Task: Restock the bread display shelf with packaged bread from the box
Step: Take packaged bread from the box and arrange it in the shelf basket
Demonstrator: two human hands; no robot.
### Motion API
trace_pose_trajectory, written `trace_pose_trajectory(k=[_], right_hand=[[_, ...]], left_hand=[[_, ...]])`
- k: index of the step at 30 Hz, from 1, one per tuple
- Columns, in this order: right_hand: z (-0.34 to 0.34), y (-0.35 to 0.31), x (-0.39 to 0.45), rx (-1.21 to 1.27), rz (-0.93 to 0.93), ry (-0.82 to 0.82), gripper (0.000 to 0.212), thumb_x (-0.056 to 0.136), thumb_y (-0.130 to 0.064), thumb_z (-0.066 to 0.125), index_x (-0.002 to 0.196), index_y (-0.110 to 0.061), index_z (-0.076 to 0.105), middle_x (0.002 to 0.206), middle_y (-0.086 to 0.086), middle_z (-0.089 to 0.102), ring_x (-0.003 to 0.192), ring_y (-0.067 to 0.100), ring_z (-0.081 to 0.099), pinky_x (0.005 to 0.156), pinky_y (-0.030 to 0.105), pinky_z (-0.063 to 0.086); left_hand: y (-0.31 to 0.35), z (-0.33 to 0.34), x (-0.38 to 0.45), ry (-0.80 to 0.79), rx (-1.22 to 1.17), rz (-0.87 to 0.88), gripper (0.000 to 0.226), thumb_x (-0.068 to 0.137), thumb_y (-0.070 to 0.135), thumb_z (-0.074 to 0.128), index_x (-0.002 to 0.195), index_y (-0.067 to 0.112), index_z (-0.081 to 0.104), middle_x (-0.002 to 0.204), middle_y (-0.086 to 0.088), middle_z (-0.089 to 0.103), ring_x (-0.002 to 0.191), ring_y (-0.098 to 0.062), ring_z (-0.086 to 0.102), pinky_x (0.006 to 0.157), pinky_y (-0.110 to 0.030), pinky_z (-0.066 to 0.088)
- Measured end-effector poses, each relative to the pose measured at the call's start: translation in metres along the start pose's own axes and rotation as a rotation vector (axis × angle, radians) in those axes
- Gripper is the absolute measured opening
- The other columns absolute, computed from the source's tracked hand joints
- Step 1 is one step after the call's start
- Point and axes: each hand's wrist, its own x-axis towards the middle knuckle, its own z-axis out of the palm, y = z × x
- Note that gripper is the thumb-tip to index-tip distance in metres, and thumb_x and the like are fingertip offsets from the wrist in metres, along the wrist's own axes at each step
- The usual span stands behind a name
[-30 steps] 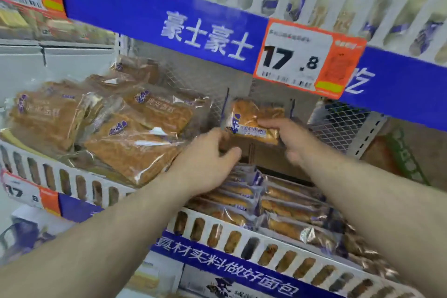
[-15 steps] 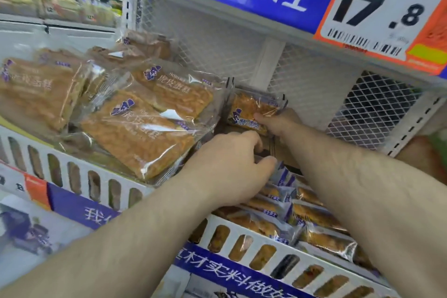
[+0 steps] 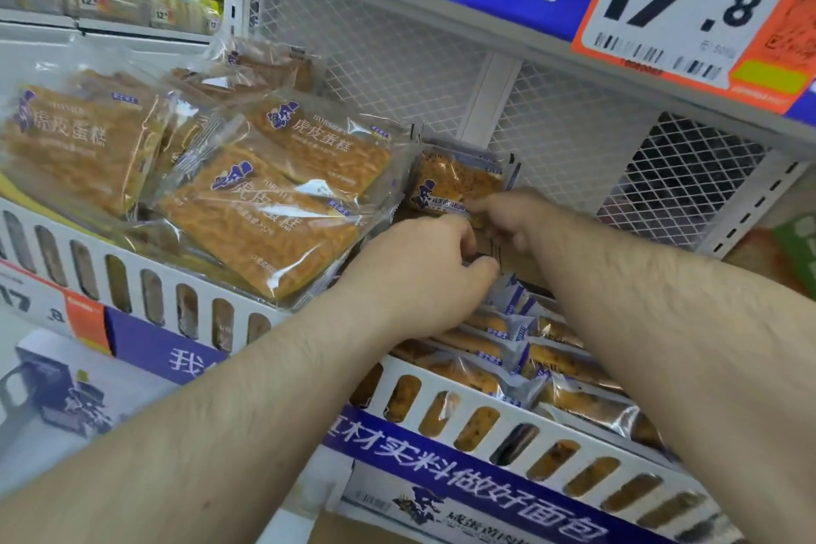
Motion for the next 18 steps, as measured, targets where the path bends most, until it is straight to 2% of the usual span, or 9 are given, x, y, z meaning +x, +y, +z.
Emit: trace_pose_trajectory(k=[3,5,9,12,13,15,18], right_hand=[[-0.01,0.001,-0.021,0.05,0.015,-0.022,0.021,0.089,-0.029,0.071,0.105,-0.017,0.065,0.091,0.001,0.062,0.074,0.014,0.054,0.061,0.026,0.047],[-0.016,0.001,-0.04,0.059,0.003,-0.023,0.017,0.09,-0.027,0.07,0.102,-0.017,0.066,0.088,0.002,0.063,0.07,0.014,0.054,0.06,0.027,0.047],[-0.024,-0.001,-0.087,0.072,-0.08,0.053,0.015,0.082,-0.022,0.069,0.095,-0.015,0.069,0.091,0.005,0.07,0.083,0.02,0.067,0.077,0.037,0.06],[-0.035,0.006,-0.148,0.06,-0.267,0.219,0.008,0.081,-0.02,0.065,0.089,-0.021,0.068,0.087,-0.003,0.068,0.087,0.017,0.065,0.079,0.033,0.056],[-0.04,0.012,-0.176,0.08,-0.353,0.256,0.005,0.083,-0.02,0.065,0.084,-0.024,0.067,0.081,-0.007,0.066,0.081,0.011,0.063,0.075,0.028,0.052],[-0.049,0.032,-0.234,0.147,-0.515,0.292,0.015,0.085,-0.017,0.066,0.076,-0.029,0.063,0.066,-0.013,0.059,0.064,0.0,0.054,0.063,0.017,0.044],[-0.044,0.075,-0.303,0.302,-0.672,0.252,0.026,0.087,-0.008,0.066,0.072,-0.029,0.059,0.058,-0.011,0.056,0.055,0.002,0.052,0.056,0.014,0.041]], left_hand=[[0.007,-0.003,-0.004,0.065,-0.035,-0.008,0.023,0.094,0.039,0.056,0.114,0.026,0.059,0.099,0.01,0.064,0.09,-0.01,0.061,0.078,-0.03,0.053],[0.016,-0.006,-0.011,0.15,-0.074,0.025,0.028,0.094,0.032,0.059,0.121,0.026,0.057,0.101,0.012,0.062,0.092,-0.008,0.06,0.075,-0.025,0.05],[0.041,-0.007,-0.04,0.239,-0.251,0.099,0.029,0.09,0.022,0.063,0.117,0.029,0.054,0.093,0.014,0.061,0.087,-0.001,0.059,0.077,-0.024,0.052],[0.051,-0.001,-0.073,0.205,-0.287,0.066,0.025,0.088,0.018,0.063,0.108,0.03,0.054,0.09,0.011,0.061,0.08,-0.003,0.058,0.071,-0.025,0.05],[0.053,0.0,-0.086,0.19,-0.281,0.05,0.022,0.087,0.018,0.063,0.104,0.028,0.053,0.089,0.011,0.061,0.078,-0.004,0.058,0.069,-0.026,0.048],[0.055,0.003,-0.112,0.144,-0.235,0.013,0.016,0.086,0.017,0.063,0.096,0.026,0.053,0.085,0.011,0.061,0.076,-0.007,0.058,0.066,-0.025,0.046],[0.054,0.007,-0.151,-0.094,-0.092,-0.016,0.016,0.084,0.019,0.064,0.095,0.026,0.055,0.086,0.011,0.061,0.079,-0.008,0.059,0.068,-0.028,0.048]])
